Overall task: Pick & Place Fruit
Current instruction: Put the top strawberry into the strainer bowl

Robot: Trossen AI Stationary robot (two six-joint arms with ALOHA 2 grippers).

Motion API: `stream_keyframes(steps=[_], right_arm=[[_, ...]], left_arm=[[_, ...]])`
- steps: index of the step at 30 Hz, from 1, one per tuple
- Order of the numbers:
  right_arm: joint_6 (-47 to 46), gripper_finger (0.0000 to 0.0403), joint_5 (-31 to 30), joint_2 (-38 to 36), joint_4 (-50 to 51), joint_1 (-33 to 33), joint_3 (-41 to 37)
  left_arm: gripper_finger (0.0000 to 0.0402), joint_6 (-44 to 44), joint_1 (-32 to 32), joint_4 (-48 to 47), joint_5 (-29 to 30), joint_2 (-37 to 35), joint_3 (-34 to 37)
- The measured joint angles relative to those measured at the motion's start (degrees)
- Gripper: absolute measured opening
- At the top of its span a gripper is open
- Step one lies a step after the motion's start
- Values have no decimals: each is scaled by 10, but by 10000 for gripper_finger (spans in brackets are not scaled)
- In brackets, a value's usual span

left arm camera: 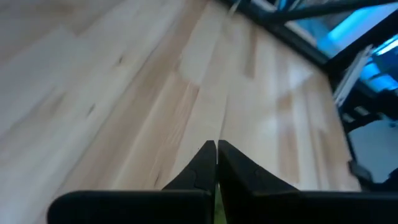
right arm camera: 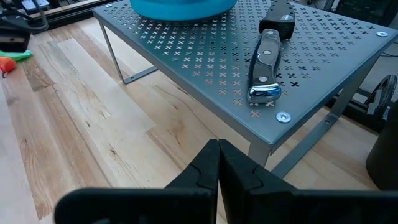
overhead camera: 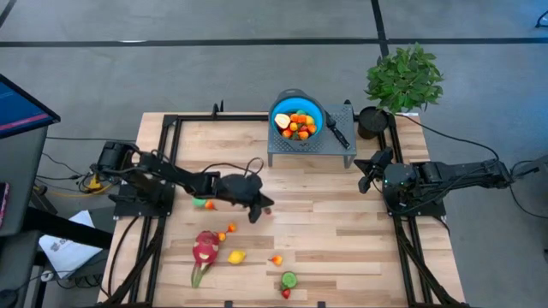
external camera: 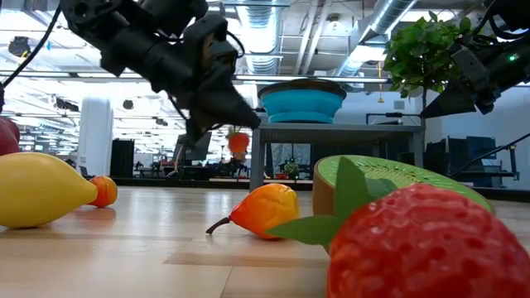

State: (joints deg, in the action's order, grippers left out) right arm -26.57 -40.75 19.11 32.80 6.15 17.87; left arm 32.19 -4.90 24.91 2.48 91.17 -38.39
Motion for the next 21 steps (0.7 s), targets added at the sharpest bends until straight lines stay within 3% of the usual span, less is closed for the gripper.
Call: stream_keyframes(steps=[10,21], right_arm=[[0,0,0,0,0,0,0],[0,0,0,0,0,0,0]], left_arm=[[1,-64,54,123,-62,0,-3],[1,-187,106,127,-89,0,-98]])
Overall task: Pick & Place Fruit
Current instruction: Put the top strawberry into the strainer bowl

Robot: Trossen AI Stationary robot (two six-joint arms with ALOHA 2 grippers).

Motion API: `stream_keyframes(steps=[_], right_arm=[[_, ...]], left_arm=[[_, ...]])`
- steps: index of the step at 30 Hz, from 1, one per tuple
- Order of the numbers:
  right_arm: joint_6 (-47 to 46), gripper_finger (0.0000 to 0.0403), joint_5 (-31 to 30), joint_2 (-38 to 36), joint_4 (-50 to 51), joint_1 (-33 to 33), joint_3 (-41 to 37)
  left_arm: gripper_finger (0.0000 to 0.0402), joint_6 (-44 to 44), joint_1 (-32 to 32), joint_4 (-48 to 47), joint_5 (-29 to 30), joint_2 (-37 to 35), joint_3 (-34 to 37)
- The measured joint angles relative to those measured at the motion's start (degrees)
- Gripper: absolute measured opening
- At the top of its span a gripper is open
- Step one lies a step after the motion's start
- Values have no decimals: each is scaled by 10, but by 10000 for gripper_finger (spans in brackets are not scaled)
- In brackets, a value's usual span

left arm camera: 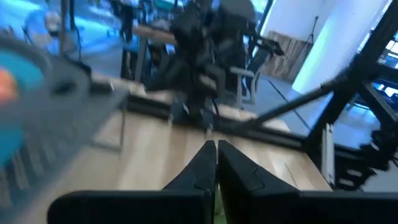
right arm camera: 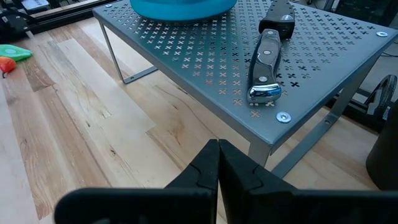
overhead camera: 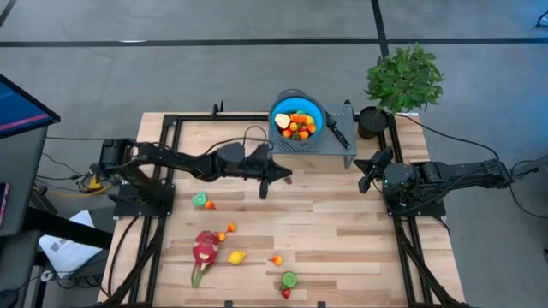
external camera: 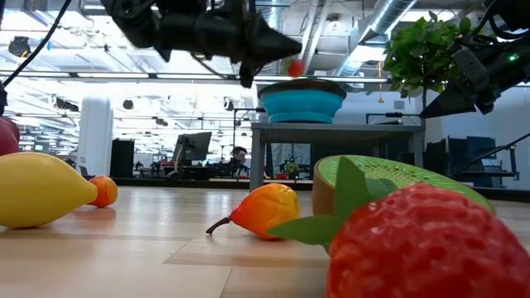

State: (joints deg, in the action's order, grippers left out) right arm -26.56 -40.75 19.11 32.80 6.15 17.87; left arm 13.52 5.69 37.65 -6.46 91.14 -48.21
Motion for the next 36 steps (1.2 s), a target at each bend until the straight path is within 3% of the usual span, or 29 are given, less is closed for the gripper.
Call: stream_keyframes(steps=[12,20,32,36], right_arm=[[0,0,0,0,0,0,0],[0,0,0,0,0,0,0],[1,0,-18,0,0,0,0],[1,0,-27,0,0,0,0]], left_arm=[[1,-94,68,-2,6,0,-82],[1,-163,109,-2,87,0,-103],[1,-167,166,4,112,2,-103],[1,-167,167,39,120,35,-110]])
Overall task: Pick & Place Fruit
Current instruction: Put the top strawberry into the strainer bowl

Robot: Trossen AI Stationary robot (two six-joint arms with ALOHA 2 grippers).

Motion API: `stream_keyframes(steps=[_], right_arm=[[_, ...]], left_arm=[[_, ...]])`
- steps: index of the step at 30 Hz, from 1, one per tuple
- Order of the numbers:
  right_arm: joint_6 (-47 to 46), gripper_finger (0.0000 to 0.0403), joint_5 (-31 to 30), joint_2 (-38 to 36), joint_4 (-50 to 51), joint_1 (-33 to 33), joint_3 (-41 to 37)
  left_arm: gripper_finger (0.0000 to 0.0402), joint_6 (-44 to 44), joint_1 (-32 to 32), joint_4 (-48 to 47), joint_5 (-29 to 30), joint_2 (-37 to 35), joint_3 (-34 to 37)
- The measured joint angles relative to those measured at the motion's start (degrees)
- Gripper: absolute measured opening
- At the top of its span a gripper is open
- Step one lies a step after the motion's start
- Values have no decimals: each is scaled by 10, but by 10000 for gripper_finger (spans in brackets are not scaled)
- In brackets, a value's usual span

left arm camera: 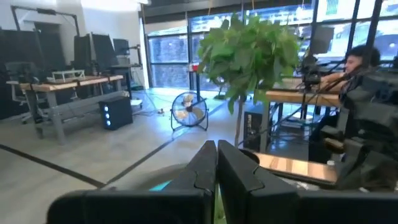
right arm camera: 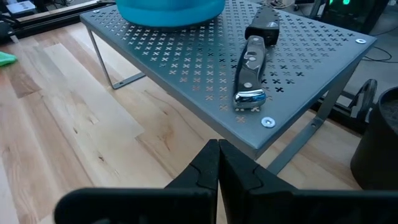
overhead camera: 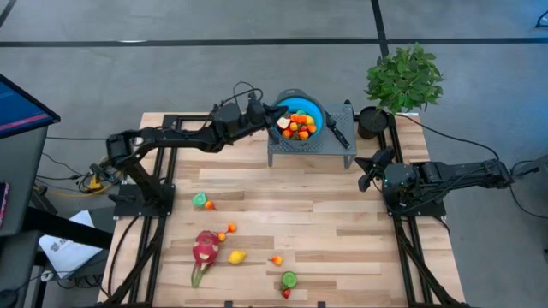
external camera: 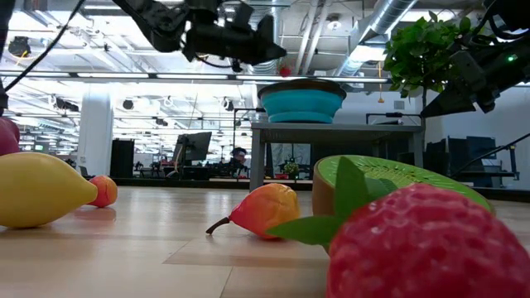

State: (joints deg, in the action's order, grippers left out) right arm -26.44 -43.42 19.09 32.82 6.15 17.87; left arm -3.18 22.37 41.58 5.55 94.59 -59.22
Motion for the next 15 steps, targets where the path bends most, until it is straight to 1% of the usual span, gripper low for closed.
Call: stream_keyframes(steps=[3,8,9,15], right_arm=[[0,0,-2,0,0,0,0],[0,0,-2,0,1,0,0],[0,0,-2,0,1,0,0],[0,0,-2,0,2,0,0]], left_arm=[[1,-10,1,0,14,37,-27],[1,-54,3,1,89,74,-67],[1,-58,5,1,97,77,-69],[4,-56,10,-1,111,82,-69]])
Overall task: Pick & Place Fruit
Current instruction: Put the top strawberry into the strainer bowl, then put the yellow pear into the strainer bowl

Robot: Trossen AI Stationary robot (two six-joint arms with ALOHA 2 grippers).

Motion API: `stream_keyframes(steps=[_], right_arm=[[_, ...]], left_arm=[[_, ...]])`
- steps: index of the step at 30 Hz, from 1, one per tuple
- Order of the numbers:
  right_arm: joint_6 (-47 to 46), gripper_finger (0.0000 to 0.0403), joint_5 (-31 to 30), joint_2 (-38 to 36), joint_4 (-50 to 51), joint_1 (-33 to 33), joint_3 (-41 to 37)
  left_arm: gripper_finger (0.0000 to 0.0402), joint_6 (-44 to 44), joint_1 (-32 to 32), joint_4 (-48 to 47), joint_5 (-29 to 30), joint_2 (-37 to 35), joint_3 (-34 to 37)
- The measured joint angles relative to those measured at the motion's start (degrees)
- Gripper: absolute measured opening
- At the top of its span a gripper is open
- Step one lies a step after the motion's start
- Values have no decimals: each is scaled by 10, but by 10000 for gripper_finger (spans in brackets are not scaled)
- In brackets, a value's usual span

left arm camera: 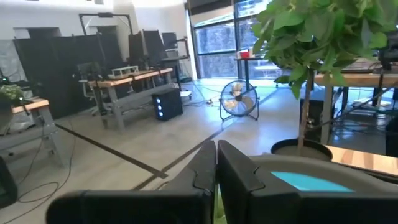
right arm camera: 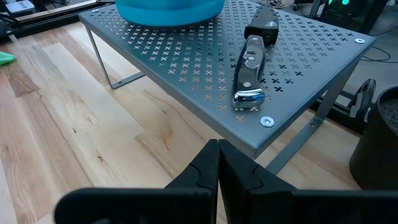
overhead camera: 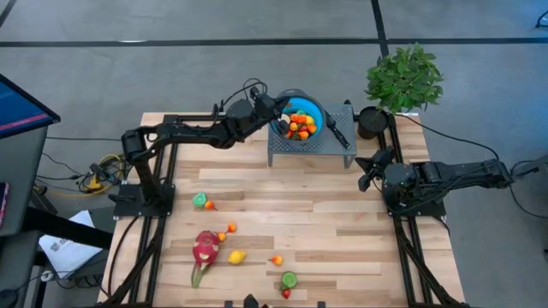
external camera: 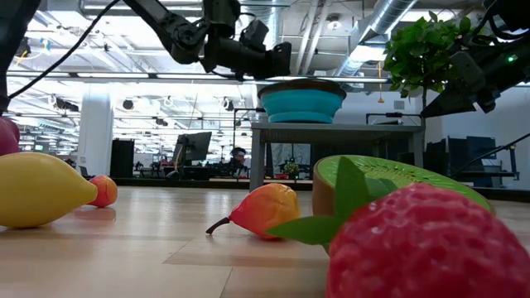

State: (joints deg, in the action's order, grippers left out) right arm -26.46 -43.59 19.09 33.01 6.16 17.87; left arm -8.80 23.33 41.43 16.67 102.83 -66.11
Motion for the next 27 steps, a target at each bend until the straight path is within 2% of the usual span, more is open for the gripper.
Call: stream_keyframes(steps=[6,16,27], right_arm=[[0,0,0,0,0,0,0],[0,0,0,0,0,0,0],[0,0,0,0,0,0,0]], left_arm=[[30,0,0,1,0,-3,1],[115,29,0,0,0,-3,1],[116,79,-4,0,0,-3,1]])
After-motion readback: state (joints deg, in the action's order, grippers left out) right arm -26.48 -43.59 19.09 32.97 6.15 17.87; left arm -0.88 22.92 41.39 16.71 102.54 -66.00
